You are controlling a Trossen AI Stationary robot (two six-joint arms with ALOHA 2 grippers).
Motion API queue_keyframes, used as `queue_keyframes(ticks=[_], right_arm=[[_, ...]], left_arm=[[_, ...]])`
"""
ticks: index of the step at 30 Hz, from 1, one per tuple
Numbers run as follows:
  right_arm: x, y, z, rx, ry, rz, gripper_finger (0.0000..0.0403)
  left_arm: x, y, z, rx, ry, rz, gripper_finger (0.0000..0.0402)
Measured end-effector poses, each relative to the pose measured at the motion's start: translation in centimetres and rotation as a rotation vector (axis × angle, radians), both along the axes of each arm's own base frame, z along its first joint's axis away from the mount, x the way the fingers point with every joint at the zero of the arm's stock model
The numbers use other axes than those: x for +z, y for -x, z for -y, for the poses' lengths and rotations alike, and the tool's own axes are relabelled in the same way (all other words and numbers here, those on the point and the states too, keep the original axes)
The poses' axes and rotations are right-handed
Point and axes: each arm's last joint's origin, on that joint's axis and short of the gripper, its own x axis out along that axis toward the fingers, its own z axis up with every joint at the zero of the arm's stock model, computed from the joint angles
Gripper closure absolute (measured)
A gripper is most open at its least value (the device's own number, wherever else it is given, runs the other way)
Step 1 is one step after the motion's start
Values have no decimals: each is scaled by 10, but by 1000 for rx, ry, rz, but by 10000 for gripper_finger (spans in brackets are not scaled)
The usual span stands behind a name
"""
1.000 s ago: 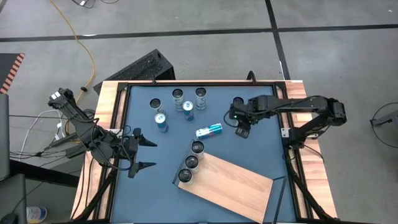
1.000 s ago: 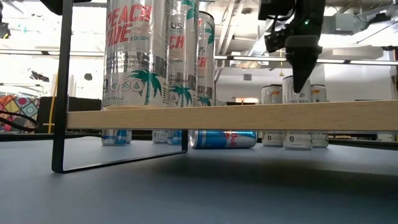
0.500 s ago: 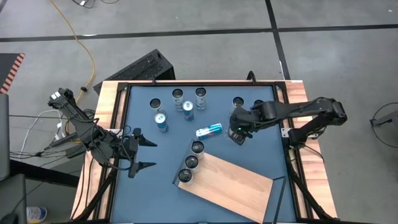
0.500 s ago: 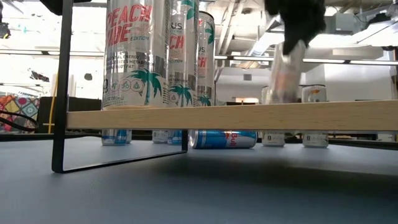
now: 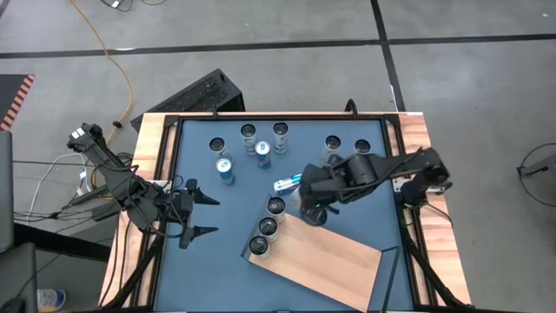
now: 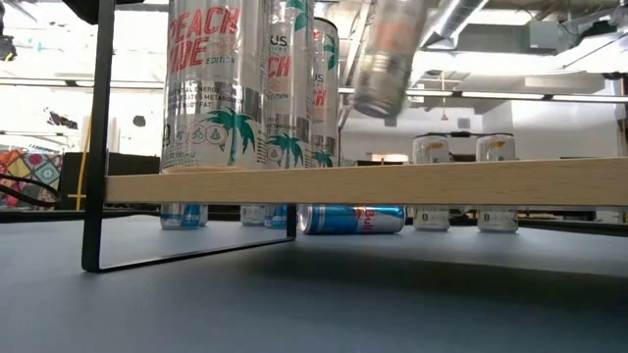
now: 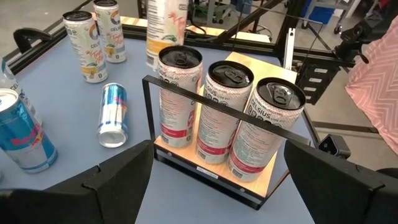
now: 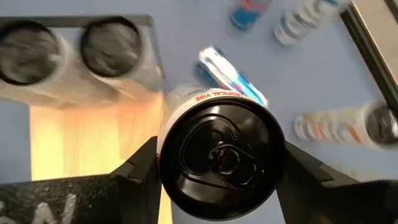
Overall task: Place canned beverage on shelf
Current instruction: Put the bottom white yellow soda can on the shelf
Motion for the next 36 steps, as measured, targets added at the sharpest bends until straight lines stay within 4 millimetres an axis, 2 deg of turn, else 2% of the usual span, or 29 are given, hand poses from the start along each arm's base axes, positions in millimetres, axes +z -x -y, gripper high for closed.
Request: queue_keyframes(ticks=[4,8,15,26,36], right_arm=[[2,-16,-12,27,7,25,186],[-7,-21,-23,22,-7,3,186],[-19,-25,-35,31,-36,-33,186],[-20,-21,-49,10,-85,-23,186],[-47,-37,-60,58,-116,-131,186]], left_arm=[[0,0,0,2,6,-3,54],[-1,0,0,1,2,-11,54],[-2,0,0,0,-1,-15,54],[-2,1,0,2,6,-15,54],[-1,0,0,6,6,-13,54]])
